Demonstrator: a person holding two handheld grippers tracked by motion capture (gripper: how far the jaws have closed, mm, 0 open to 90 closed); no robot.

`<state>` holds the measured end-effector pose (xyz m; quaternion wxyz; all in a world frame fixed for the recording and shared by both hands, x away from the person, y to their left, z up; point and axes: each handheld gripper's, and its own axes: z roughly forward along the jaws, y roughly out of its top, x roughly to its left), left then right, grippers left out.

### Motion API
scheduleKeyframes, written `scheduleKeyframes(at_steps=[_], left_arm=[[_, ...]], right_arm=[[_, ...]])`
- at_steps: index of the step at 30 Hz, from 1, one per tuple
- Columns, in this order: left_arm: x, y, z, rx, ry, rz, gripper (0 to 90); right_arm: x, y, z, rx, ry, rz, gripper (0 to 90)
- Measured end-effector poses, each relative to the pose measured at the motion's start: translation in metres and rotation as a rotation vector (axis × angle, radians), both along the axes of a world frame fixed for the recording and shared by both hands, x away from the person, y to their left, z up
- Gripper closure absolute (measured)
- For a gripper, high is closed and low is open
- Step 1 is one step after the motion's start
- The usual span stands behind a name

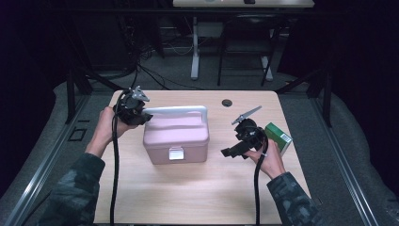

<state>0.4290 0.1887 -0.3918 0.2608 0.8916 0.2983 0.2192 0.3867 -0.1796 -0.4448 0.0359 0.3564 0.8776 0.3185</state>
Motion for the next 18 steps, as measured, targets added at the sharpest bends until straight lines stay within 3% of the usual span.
scheduleKeyframes(at_steps=[12,17,18], left_arm=[[0.001,-0.002,0.001,-0.004,0.01,-0.012,70.0],[0.002,-0.001,0.0,-0.007,0.016,-0.011,69.9],[0.002,-0.002,0.001,-0.004,0.015,-0.011,70.0]], right_arm=[[0.048,0.04,0.033,0.008,-0.035,0.03,15.8],[0.065,0.061,0.033,0.028,-0.031,0.043,30.5],[0.067,0.068,0.034,0.03,-0.045,0.043,40.4]])
